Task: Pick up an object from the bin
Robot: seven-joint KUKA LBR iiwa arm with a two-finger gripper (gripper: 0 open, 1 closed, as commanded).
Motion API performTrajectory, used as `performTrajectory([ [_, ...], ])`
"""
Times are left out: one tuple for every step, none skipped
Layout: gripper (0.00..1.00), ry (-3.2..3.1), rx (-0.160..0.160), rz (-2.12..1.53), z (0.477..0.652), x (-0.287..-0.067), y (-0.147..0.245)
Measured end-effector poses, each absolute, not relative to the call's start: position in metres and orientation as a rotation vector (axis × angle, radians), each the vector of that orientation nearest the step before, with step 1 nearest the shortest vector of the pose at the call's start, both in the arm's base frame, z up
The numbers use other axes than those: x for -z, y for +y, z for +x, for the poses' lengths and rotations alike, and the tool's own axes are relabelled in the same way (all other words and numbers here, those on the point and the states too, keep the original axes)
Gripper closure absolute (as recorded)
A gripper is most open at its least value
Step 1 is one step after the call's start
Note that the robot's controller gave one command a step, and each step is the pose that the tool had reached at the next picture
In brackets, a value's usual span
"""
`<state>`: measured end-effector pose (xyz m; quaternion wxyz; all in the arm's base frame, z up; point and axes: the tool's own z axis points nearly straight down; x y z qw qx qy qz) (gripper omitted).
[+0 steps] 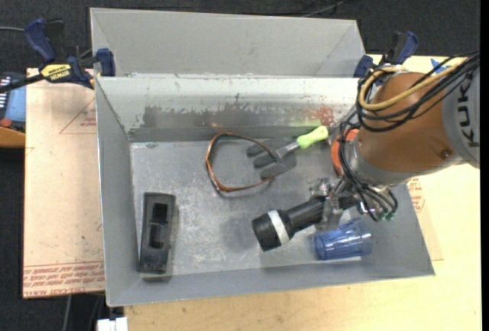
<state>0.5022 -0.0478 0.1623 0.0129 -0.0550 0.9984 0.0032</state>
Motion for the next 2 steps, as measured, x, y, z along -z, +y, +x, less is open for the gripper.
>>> performTrajectory([
  [1.00,3.093,-0.007,-0.375,0.500,-0.132,-0.052],
  [1.00,3.099,-0.012,-0.268,0.508,-0.224,-0.039],
])
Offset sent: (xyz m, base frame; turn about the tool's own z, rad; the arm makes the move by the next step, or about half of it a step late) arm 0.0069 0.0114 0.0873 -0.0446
